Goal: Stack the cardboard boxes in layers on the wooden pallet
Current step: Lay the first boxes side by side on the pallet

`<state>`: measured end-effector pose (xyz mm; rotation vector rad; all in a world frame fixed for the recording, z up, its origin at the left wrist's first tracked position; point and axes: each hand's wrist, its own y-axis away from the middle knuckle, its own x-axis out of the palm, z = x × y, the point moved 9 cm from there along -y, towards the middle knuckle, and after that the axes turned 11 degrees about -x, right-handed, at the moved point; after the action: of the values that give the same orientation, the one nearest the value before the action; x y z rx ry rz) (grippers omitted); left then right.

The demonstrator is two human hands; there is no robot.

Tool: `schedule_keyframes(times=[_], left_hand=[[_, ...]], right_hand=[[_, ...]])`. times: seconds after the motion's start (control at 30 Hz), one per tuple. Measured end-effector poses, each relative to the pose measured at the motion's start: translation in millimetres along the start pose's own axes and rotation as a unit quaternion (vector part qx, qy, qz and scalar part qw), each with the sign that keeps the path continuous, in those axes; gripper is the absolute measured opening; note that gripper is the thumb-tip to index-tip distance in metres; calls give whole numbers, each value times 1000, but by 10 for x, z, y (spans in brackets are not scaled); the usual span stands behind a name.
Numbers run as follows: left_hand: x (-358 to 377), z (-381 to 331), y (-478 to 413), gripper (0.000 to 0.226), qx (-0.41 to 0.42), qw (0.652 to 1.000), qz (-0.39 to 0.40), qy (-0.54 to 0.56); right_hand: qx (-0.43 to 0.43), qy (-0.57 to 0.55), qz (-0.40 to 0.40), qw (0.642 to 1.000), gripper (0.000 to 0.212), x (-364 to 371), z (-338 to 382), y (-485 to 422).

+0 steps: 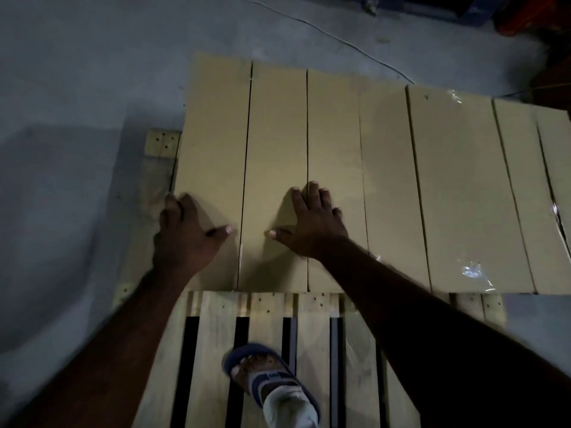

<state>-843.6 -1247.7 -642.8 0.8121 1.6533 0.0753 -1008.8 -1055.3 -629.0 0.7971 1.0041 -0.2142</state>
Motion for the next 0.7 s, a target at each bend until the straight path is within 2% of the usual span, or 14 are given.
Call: schedule_keyframes(times=[0.07,0.13,0.23,0.3,0.37,0.47,0.57,0.7], left_hand=[[150,-41,301,102,27,995,-39,-84],[271,-140,576,92,69,990,-47,-113],[462,-326,969,90,156,978,7,-138],[568,-368,1129,97,193,964,30,-181],[611,-350,1193,97,202,957,29,-207],[608,-341,1158,87,201,954,38,-217],[444,-440,1184,78,197,953,60,-222],[-160,-550,1546,65,187,961,54,-195]], right_hand=[[-3,21,-11,1000,105,122,10,185],[-8,26,-20,999,96,236,40,380],[-27,-2,-10,1000,88,379,124,712],[-54,4,21,998,95,501,154,882],[-75,48,48,995,103,626,146,1004],[-75,88,44,992,87,675,126,1039],[-58,77,50,994,77,594,249,1075],[-55,67,10,996,71,67,706,1306]])
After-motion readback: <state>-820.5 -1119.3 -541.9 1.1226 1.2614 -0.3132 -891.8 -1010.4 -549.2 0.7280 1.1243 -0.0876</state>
